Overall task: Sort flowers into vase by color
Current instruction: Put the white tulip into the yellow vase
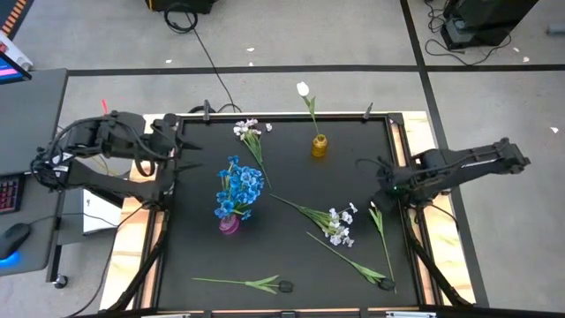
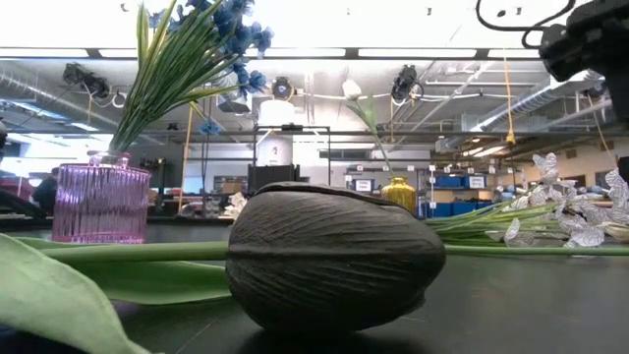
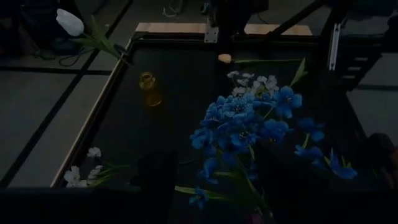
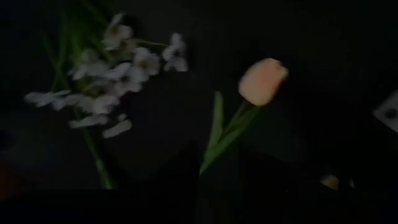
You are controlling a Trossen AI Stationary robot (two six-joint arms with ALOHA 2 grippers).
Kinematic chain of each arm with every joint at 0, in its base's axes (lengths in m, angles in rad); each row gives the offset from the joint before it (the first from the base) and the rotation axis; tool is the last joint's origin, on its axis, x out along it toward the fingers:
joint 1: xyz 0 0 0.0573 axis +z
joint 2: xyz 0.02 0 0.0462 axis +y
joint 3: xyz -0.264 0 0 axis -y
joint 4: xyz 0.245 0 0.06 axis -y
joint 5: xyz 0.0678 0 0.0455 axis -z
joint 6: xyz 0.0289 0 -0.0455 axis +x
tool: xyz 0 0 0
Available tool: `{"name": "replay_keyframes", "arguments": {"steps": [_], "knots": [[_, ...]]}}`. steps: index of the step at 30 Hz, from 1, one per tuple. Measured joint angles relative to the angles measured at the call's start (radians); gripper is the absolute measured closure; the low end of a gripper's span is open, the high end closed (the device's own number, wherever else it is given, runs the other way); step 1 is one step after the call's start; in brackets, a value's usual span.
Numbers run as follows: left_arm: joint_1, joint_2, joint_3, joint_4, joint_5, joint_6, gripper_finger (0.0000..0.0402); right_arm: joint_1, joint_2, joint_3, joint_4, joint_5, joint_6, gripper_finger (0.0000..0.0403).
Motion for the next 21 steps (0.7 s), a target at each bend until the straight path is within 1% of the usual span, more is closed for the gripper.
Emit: {"name": "replay_keyframes", "arguments": {"steps": [4,10,14,21], "knots": [[0.0,0.0,0.0,0.0,0.0,0.0,0.0184,0.078,0.025,-0.009,0.006,0.044,0.124,0.0283],[0.0,0.0,0.0,0.0,0.0,0.0,0.0184,0.173,0.07,-0.116,0.108,0.038,0.263,0.0283],[0.0,0.0,0.0,0.0,0.0,0.0,0.0184,0.229,0.128,-0.104,0.109,0.079,0.349,0.0283],[0.0,0.0,0.0,0.0,-0.001,0.0,0.0184,0.302,0.224,-0.105,0.103,0.063,0.445,0.0283]]}}
